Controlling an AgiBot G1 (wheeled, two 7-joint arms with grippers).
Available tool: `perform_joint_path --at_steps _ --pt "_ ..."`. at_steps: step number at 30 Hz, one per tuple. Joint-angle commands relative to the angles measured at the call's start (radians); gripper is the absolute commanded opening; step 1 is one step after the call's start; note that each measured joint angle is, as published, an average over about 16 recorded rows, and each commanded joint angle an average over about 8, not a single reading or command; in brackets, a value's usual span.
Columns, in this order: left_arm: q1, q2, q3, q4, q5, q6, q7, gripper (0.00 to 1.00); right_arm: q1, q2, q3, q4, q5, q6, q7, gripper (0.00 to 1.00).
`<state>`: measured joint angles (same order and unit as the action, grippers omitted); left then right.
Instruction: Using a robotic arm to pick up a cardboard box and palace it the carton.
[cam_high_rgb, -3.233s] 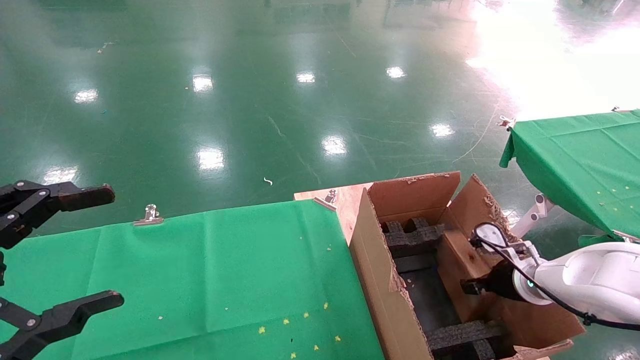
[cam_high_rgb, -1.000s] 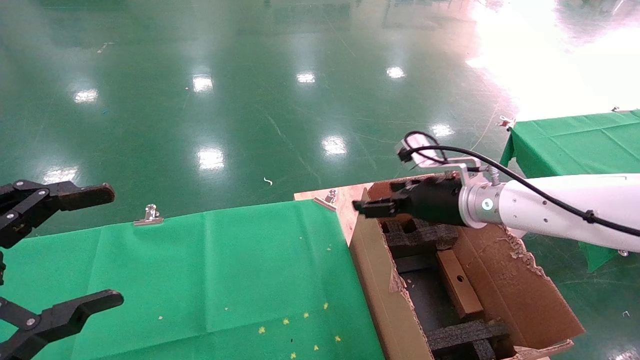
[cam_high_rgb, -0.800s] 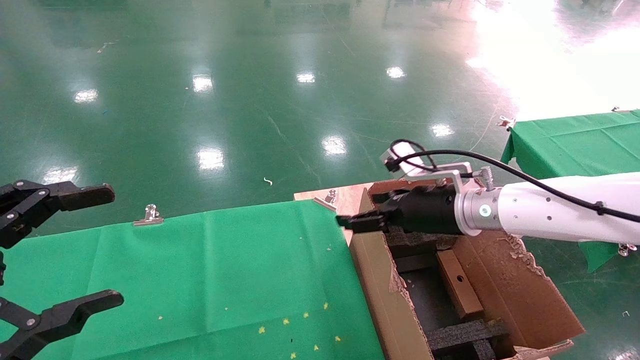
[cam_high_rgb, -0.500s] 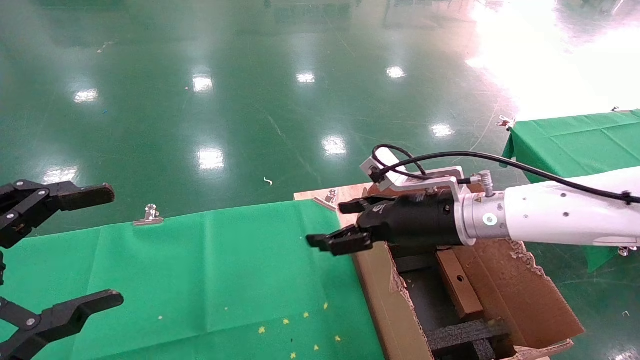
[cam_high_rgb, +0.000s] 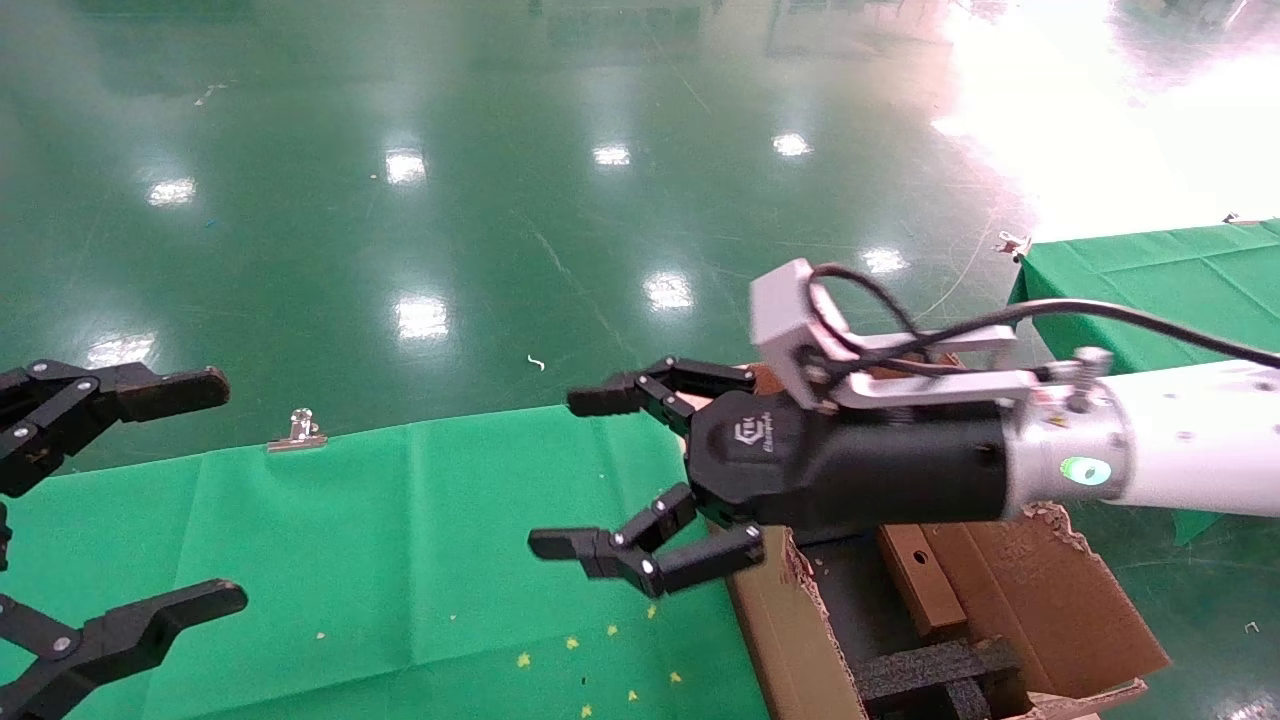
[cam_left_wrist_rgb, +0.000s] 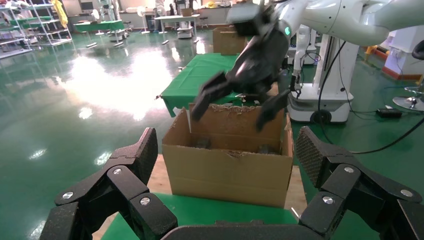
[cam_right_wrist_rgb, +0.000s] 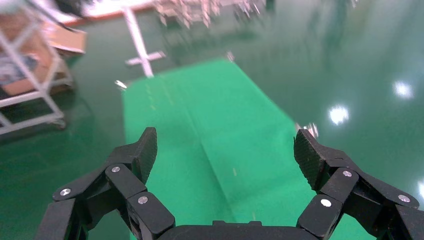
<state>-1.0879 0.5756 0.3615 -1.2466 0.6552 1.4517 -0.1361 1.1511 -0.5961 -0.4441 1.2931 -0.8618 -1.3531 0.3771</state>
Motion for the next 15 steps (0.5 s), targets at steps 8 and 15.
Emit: perform_joint_path --at_steps 8,15 --pt "0.0 0.0 0.0 0.0 0.0 0.0 0.0 1.0 -0.09 -0.018 0.198 -0.01 0.157 -0.17 -0.212 1.0" --pt "0.0 0.0 0.0 0.0 0.0 0.0 0.0 1.0 -0.099 -0.02 0.216 -0.012 0.172 -0.186 -0.221 1.0"
